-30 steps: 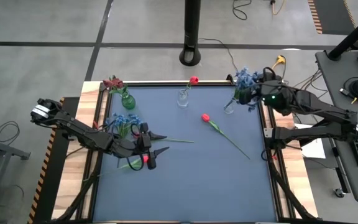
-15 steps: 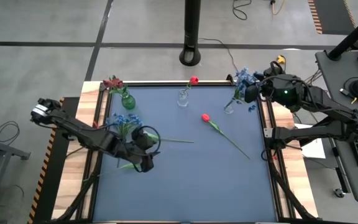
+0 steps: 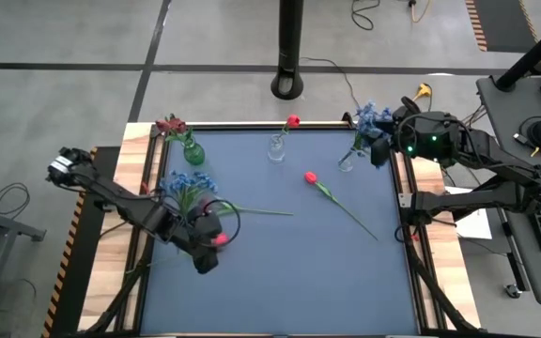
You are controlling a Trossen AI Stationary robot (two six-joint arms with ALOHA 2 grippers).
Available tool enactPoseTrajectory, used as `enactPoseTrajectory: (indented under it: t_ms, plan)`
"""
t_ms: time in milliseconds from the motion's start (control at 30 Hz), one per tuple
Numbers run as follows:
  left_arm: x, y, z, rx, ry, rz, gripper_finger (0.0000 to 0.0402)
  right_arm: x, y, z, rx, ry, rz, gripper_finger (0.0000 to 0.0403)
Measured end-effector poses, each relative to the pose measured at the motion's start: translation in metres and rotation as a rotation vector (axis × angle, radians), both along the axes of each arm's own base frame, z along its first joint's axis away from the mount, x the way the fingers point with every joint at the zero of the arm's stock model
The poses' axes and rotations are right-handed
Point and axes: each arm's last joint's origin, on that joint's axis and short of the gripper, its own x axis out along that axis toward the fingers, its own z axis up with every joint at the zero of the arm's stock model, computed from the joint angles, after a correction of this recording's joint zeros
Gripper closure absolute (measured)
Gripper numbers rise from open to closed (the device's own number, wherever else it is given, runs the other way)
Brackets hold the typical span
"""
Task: Sort flowers into vase by color
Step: Put the left red flower into the left transparent vase
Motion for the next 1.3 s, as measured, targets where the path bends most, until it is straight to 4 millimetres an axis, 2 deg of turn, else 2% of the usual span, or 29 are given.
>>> enactPoseTrajectory:
  t_ms: [133, 300, 533, 800, 933, 1233, 1300]
  plan:
    - [-0.008, -0.007, -0.011, -0.031, 0.14, 0.038, 0.0203, 0.001, 0.002, 0.0, 0.023, -0.006, 0.051, 0.0131]
    - [-0.007, -0.021, -0.036, -0.063, 0.333, 0.063, 0.0203, 0.001, 0.002, -0.002, 0.026, -0.001, 0.054, 0.0131]
    - [-0.008, -0.028, -0.077, 0.052, 0.618, 0.111, 0.0203, 0.002, 0.001, -0.005, 0.03, 0.01, 0.053, 0.0131]
    - [-0.006, -0.03, -0.101, 0.1, 0.753, 0.127, 0.0208, 0.005, 0.001, -0.012, 0.037, 0.032, 0.053, 0.0131]
    - [-0.005, -0.031, -0.105, 0.108, 0.764, 0.127, 0.024, 0.005, 0.0, -0.015, 0.04, 0.042, 0.053, 0.0131]
    - [-0.006, -0.031, -0.104, 0.108, 0.76, 0.138, 0.0375, 0.006, 0.0, -0.018, 0.037, 0.058, 0.057, 0.0131]
    - [-0.006, -0.031, -0.104, 0.111, 0.758, 0.139, 0.0391, 0.006, 0.0, -0.018, 0.035, 0.059, 0.058, 0.0131]
